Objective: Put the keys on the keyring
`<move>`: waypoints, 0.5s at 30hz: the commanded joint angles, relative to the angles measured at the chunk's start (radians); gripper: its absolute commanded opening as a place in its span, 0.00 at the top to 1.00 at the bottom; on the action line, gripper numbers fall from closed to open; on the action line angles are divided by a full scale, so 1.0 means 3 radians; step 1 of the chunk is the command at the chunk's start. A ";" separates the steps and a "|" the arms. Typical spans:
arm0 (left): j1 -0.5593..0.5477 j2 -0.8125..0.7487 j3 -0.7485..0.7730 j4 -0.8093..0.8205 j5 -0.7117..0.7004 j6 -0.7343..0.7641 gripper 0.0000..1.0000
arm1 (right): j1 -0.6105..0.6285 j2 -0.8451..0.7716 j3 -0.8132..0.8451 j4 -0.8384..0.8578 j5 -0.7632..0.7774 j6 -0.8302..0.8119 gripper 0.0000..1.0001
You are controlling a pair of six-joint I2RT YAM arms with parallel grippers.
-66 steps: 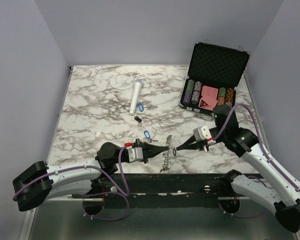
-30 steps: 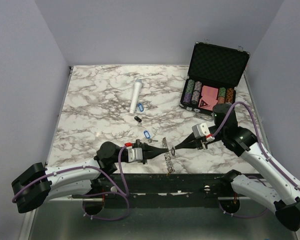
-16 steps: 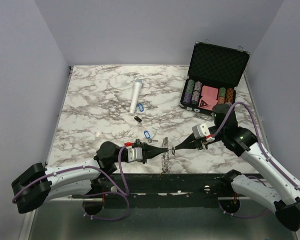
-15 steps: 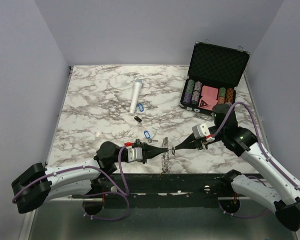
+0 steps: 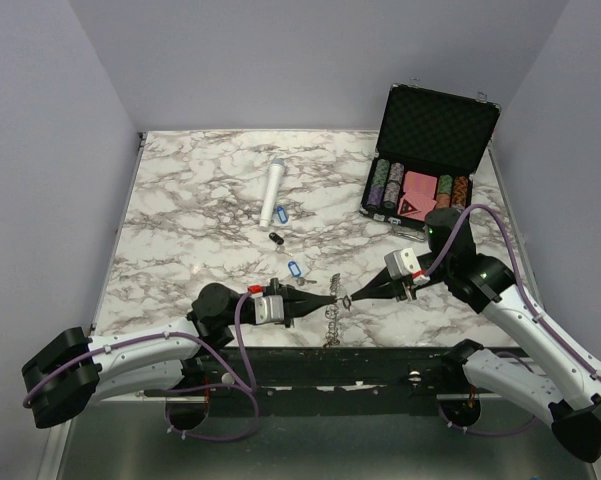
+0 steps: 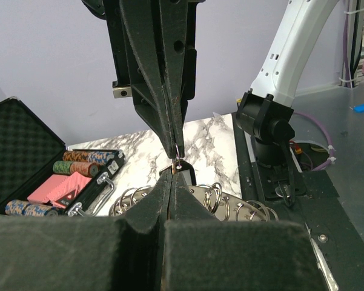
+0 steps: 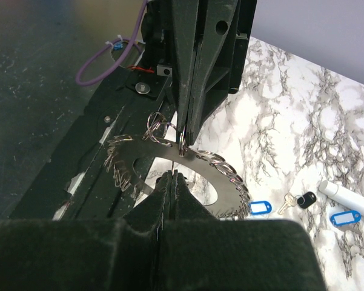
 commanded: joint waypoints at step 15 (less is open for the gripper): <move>0.0055 -0.0208 -0.0033 -0.0153 0.0137 0.0272 1.00 | 0.0018 0.0011 0.0031 -0.0348 -0.0122 -0.0540 1.00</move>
